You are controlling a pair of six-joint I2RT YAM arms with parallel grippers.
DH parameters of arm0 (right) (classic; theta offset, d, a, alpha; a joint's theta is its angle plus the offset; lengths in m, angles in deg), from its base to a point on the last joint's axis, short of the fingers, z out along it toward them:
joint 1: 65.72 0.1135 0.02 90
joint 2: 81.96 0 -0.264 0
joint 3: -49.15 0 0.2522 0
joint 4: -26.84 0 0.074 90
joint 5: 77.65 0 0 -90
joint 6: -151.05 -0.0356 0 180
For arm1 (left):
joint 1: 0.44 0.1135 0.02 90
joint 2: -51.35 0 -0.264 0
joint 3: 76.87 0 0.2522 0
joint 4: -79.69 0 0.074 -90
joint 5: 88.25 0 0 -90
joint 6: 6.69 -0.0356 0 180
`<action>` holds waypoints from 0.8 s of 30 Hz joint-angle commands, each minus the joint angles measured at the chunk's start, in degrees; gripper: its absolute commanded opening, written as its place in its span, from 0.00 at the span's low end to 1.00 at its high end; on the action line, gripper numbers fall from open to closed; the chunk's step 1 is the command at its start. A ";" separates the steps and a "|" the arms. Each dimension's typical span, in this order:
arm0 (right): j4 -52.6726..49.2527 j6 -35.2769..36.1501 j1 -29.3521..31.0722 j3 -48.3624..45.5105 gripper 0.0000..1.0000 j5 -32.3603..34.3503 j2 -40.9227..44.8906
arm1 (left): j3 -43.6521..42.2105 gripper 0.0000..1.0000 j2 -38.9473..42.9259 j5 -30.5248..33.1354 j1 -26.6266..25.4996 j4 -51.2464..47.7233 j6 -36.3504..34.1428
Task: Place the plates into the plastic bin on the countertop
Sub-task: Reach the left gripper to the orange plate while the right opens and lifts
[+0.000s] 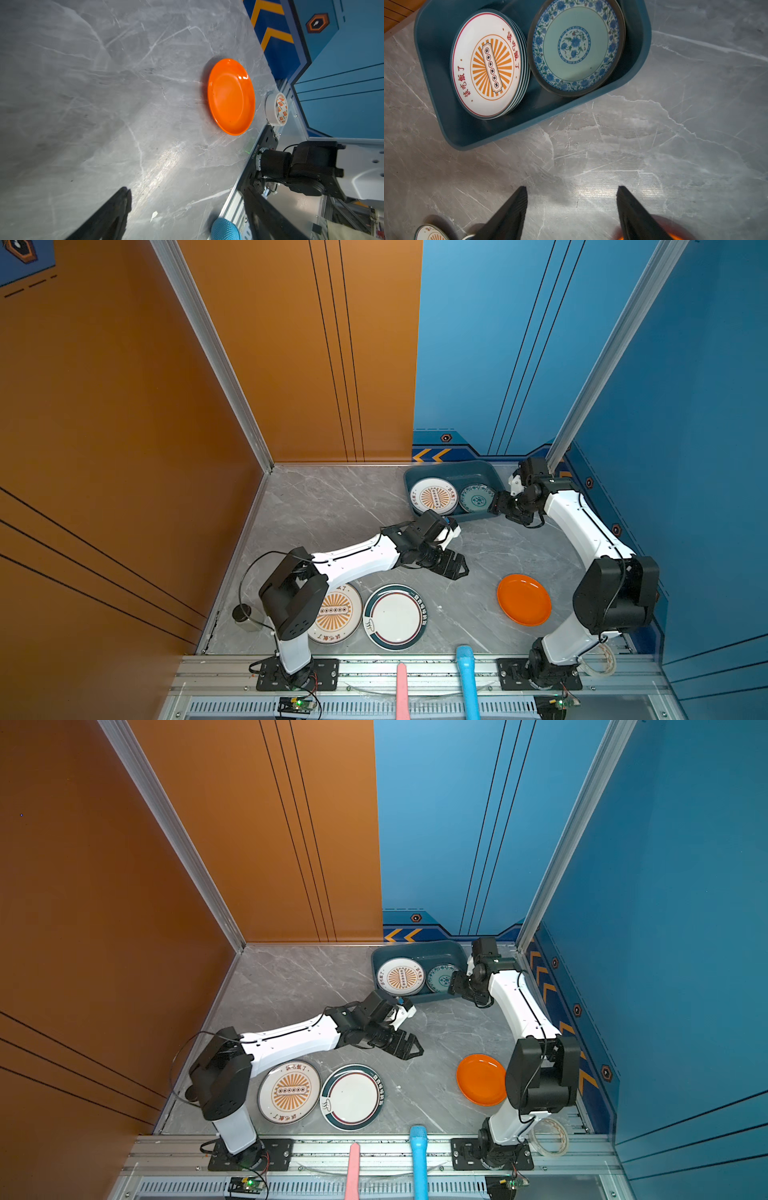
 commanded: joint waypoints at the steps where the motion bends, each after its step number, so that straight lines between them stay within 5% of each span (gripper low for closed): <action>1: 2.77 0.54 -0.67 -2.53 0.70 -1.64 1.49 | 3.90 0.87 -3.99 0.34 -3.50 1.92 1.32; 11: 4.58 0.19 -2.50 -5.63 0.70 -3.36 3.33 | 11.57 0.78 -15.86 -0.81 -7.01 8.90 7.06; 24: 6.07 0.54 -5.60 -8.63 0.69 -5.42 5.41 | 23.41 0.62 -27.68 0.19 -8.54 4.50 9.62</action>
